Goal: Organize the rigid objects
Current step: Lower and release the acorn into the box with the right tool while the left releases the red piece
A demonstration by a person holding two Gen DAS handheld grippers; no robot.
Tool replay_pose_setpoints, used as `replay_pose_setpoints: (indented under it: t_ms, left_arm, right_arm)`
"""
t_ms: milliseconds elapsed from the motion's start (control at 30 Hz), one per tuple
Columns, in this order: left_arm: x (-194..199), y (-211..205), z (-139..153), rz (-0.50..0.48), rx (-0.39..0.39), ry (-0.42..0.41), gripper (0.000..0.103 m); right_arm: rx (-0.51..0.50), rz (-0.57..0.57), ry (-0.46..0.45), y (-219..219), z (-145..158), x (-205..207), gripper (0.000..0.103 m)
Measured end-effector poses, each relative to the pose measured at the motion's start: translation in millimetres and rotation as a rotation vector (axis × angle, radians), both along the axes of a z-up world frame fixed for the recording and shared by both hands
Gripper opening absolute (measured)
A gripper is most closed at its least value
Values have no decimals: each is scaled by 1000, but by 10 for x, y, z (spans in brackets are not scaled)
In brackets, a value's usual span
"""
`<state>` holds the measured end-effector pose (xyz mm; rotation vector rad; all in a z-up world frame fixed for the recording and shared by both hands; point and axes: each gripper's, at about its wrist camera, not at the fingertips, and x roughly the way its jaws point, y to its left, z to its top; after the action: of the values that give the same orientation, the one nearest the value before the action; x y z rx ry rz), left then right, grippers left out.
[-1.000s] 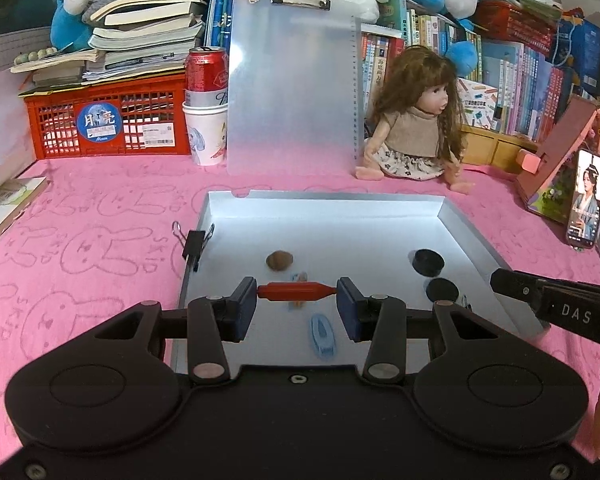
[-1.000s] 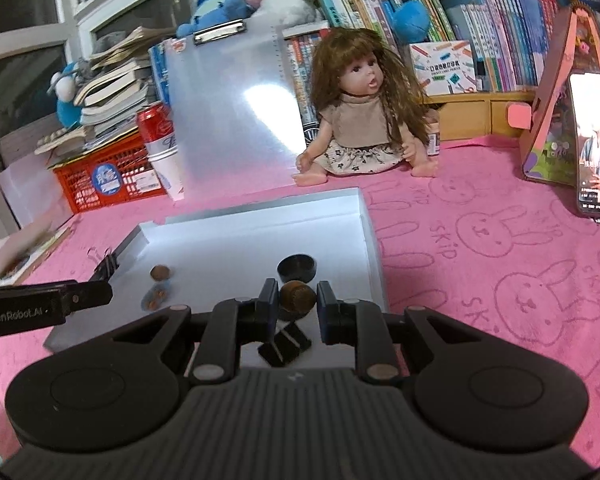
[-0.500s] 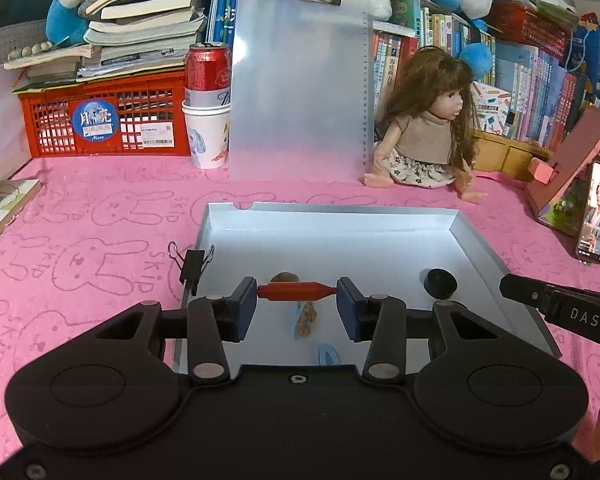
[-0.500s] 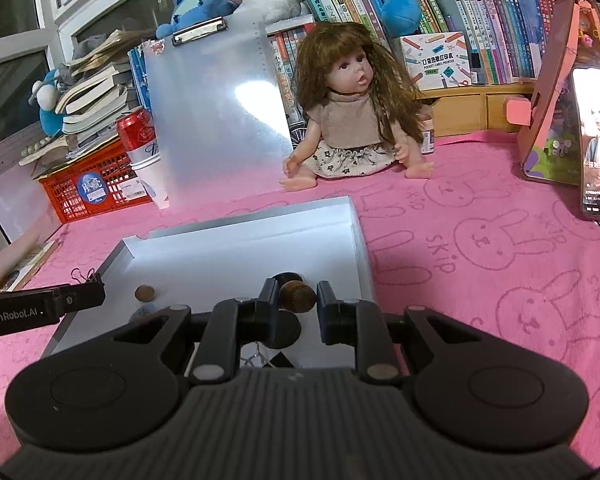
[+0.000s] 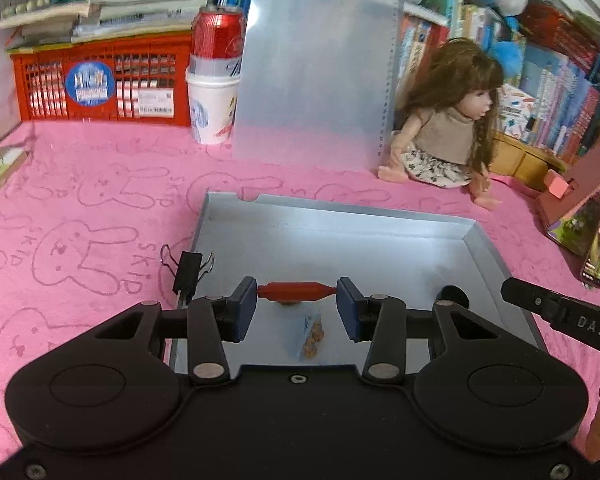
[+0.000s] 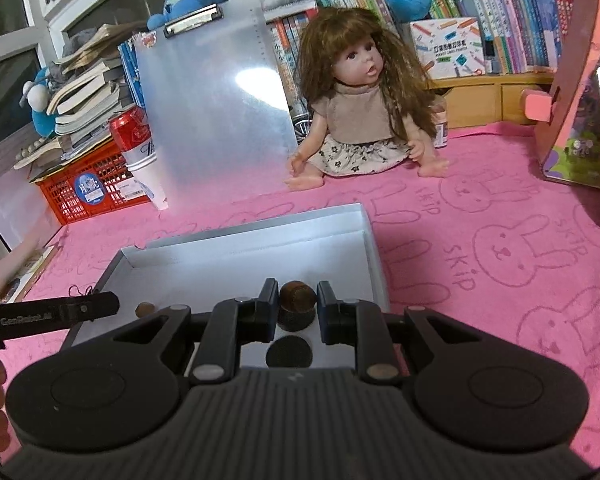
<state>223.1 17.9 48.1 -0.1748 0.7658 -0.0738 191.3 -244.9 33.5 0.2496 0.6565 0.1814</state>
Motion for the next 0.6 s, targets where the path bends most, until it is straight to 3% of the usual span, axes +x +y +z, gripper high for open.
replay_pose_setpoints:
  t_ms: [133,600]
  left_arm:
    - [215,-1,-2,10,0,34,42]
    - [573,-134,-201,25,85,54,42]
  right_arm:
    - [41,-3,39,-8,34,186,24]
    - [-14,3,118,177,-193,611,24]
